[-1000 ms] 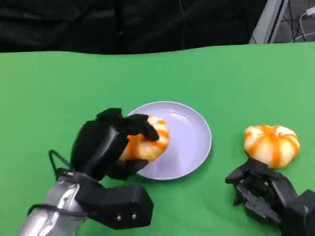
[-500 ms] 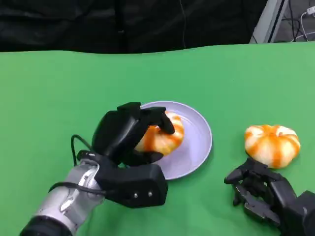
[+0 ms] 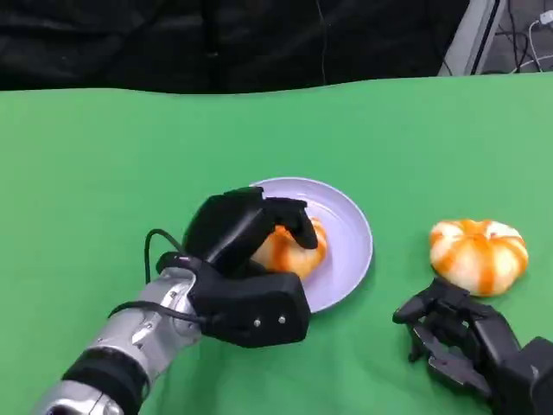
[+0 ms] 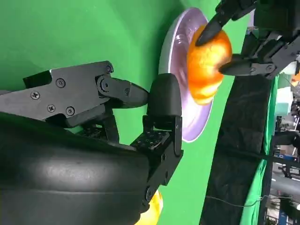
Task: Grasp the bread from the table and place it into the plate.
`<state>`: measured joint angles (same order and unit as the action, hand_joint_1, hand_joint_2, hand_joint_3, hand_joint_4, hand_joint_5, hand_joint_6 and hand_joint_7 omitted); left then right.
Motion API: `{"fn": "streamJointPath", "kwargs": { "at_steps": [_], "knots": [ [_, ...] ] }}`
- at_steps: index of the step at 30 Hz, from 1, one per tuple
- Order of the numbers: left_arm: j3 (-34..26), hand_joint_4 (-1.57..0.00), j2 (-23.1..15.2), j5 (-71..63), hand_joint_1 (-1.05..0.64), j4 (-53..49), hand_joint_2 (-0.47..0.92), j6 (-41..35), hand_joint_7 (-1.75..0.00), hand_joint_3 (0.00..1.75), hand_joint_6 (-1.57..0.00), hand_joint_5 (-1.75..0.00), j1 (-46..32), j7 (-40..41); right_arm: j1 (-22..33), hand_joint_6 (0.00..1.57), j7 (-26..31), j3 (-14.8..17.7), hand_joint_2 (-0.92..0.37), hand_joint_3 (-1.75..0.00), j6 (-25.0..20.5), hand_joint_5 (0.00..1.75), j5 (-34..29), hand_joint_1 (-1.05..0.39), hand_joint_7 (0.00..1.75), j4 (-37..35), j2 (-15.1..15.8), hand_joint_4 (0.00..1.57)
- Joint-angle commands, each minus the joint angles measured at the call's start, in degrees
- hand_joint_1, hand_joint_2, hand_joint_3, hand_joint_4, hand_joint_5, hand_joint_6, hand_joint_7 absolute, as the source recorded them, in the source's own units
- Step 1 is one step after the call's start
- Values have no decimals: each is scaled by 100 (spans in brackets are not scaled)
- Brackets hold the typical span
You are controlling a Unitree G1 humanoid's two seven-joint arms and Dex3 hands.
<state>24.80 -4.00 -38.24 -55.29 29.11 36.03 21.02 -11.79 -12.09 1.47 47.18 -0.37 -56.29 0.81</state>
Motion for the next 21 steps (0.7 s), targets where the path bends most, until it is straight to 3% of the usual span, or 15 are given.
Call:
{"fn": "streamJointPath", "kwargs": {
  "at_steps": [1,3,7,9,10,11,12,14,16,17,21],
  "knots": [
    [29,-74,-55,91,-11,-316,92,153,-64,23,-98,-148,186,-14,73,67,80,-12,-92,-51,-19,172,-54,-24,123,51,51,63],
    [40,-79,-49,107,-11,-442,92,188,-49,26,-103,-136,203,-4,78,67,120,-19,-92,-51,-12,173,-91,-24,123,60,53,62],
    [46,-78,-33,131,-10,-562,92,260,-38,28,-107,-134,218,25,82,67,115,-10,-92,-51,-38,174,-84,-24,124,76,51,61],
    [51,-71,-26,135,-14,-613,92,315,-22,19,-104,-127,224,38,81,67,86,-2,-92,-51,-51,175,-58,-25,124,77,54,61],
    [55,-72,-25,136,-18,-635,92,335,-14,16,-102,-113,232,26,79,67,85,-1,-92,-51,-53,175,-59,-25,124,76,57,61],
    [64,-78,-33,131,-22,-645,92,341,-8,16,-99,-88,242,-12,78,67,89,-1,-92,-51,-47,175,-65,-25,124,75,61,61],
    [69,-85,-43,128,-32,-631,92,335,-3,18,-91,-46,245,-50,77,67,95,0,-92,-51,-56,175,-68,-24,124,77,63,61],
    [78,-88,-59,120,-41,-591,92,315,-1,21,-81,-15,241,-84,78,67,107,1,-92,-51,-66,174,-74,-25,124,82,65,60],
    [114,-88,-109,93,-44,-514,92,251,0,21,-79,-8,244,-225,78,67,107,1,-92,-51,-64,174,-73,-25,124,81,65,60],
    [138,-72,-145,75,-58,-459,92,205,0,37,-63,-3,245,-334,78,67,104,1,-92,-51,-61,174,-72,-24,123,79,64,60],
    [165,-48,-284,121,-78,-195,92,67,0,62,-39,0,198,-764,59,67,26,17,-92,-52,-13,172,-26,-23,123,26,69,61]
  ]
}}
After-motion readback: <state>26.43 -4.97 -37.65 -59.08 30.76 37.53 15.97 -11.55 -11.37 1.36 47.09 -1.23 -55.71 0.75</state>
